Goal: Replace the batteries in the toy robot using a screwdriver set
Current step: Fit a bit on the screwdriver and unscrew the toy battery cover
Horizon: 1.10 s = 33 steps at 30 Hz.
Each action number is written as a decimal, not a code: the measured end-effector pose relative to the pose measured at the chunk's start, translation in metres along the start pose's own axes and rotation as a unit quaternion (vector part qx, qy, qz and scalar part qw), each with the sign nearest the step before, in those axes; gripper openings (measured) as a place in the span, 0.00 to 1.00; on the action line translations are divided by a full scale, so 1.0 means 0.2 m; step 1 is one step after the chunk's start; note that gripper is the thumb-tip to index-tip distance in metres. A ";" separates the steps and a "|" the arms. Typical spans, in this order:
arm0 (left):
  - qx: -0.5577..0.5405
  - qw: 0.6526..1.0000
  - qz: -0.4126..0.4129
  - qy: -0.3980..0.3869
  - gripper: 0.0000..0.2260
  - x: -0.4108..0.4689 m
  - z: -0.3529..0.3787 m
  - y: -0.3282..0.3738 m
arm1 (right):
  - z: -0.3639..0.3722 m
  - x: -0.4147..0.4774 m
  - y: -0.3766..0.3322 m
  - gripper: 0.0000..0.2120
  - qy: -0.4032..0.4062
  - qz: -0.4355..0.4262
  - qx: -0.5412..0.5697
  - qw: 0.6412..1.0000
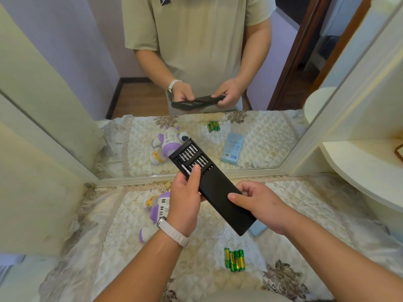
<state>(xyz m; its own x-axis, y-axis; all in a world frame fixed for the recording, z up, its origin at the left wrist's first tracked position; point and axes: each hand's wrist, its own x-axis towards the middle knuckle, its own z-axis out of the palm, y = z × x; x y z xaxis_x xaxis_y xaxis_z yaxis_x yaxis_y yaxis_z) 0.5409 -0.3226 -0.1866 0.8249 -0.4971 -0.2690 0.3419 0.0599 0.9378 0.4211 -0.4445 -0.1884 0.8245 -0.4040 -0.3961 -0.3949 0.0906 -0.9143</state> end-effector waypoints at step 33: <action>0.058 0.989 -0.119 0.065 0.11 0.13 -0.32 -0.18 | 0.17 0.64 0.46 0.10 0.025 -0.069 -0.420 0.905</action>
<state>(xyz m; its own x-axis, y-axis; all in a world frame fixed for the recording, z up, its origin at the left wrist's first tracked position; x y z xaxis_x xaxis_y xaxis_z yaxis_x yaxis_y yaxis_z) 0.5784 -0.2814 -0.2415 0.7812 -0.3684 -0.5040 0.4856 -0.1490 0.8614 0.5049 -0.4570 -0.3260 0.8787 -0.4007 -0.2595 -0.4749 -0.6785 -0.5604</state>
